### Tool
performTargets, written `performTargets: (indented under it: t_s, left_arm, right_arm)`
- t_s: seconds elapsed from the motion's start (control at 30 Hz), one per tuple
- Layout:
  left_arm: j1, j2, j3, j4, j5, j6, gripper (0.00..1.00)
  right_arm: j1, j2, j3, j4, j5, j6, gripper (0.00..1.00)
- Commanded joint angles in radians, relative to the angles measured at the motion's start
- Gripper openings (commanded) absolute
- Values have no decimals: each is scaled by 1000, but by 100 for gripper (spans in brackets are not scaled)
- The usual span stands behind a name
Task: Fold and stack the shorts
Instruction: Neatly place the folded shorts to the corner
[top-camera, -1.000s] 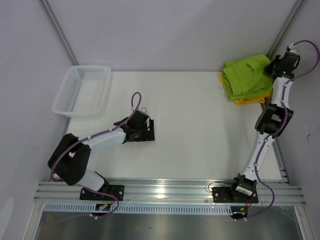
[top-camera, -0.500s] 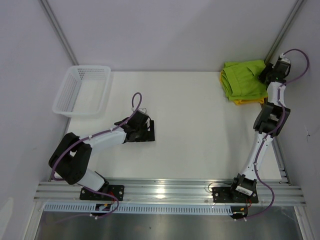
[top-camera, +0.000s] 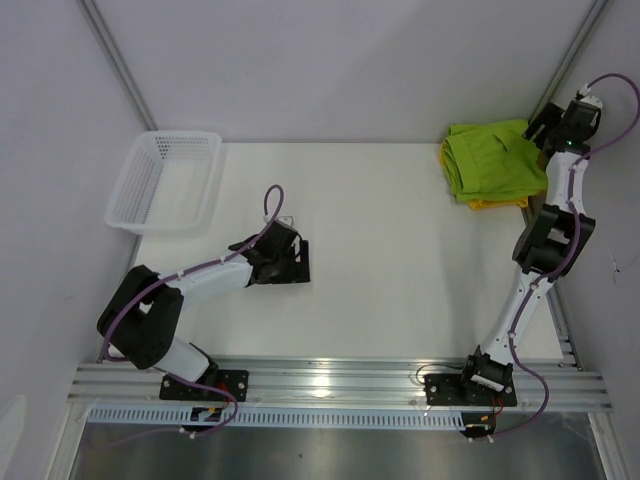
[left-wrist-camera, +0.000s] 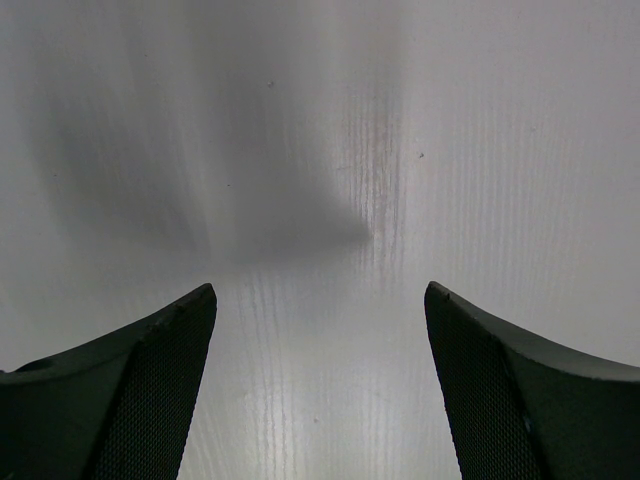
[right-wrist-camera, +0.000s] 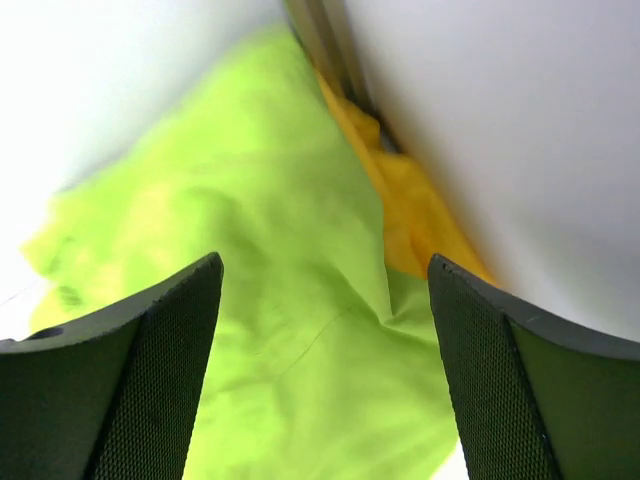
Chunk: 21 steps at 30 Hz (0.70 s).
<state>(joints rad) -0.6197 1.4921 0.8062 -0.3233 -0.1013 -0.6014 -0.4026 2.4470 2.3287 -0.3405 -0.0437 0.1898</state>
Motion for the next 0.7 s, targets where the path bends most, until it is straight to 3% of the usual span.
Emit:
performTargets:
  t_s: [0.0, 0.17, 0.27, 0.37, 0.5, 0.67]
  left_arm:
    - [-9, -44, 7, 27, 6, -1, 87]
    - [-9, -87, -25, 50, 0, -9, 87]
    - [-9, -98, -45, 85, 25, -9, 87]
    - [-9, -104, -68, 119, 46, -3, 88]
    - [-9, -118, -79, 133, 51, 11, 88]
    - [-9, -151, -91, 130, 41, 26, 89]
  right_arm:
    - [-30, -236, -73, 112, 65, 3, 85]
    - [-42, -307, -198, 233, -77, 127, 90]
    - [-102, -231, -229, 422, -380, 389, 87]
    - [-128, -135, -268, 612, -491, 618, 83]
    - [-117, -73, -364, 826, -499, 775, 86]
    - [-97, 93, -361, 1029, -532, 1008, 85]
